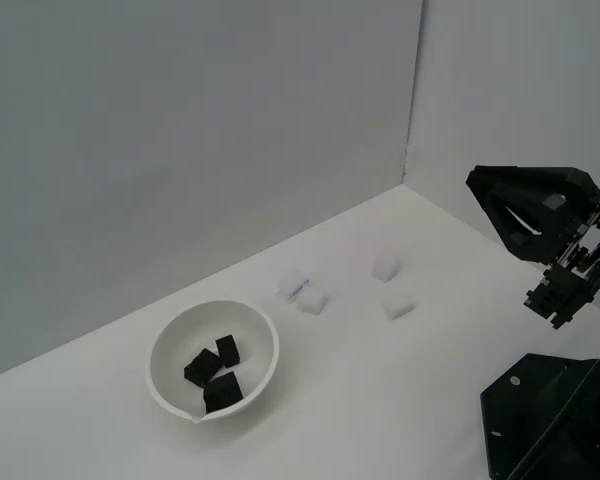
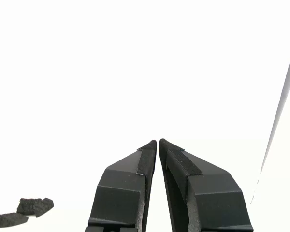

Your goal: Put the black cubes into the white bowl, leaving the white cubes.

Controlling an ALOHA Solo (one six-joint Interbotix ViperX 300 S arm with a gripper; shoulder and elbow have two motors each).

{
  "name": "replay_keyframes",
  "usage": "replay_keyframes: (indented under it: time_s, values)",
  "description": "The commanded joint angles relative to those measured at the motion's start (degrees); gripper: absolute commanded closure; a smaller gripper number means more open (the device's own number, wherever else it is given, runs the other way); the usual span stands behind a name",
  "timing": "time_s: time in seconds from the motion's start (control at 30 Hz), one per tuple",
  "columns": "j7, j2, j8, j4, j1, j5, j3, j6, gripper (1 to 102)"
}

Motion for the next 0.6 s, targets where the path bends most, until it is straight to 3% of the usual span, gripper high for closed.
replay_keyframes:
  time_s: [0.0, 0.2, 0.4, 0.57]
  values:
    - [0.00, 0.62, 0.62, 0.18, -0.62, 0.09, 0.62, -0.35, 99]
    - [0.00, 3.16, 0.44, 1.85, -0.62, 1.85, 2.99, 0.09, 99]
    - [0.09, 4.48, -1.85, 3.43, -0.44, 3.60, 4.39, 0.09, 100]
    - [0.09, 5.01, -2.37, 4.22, 0.35, 4.22, 4.92, 0.53, 100]
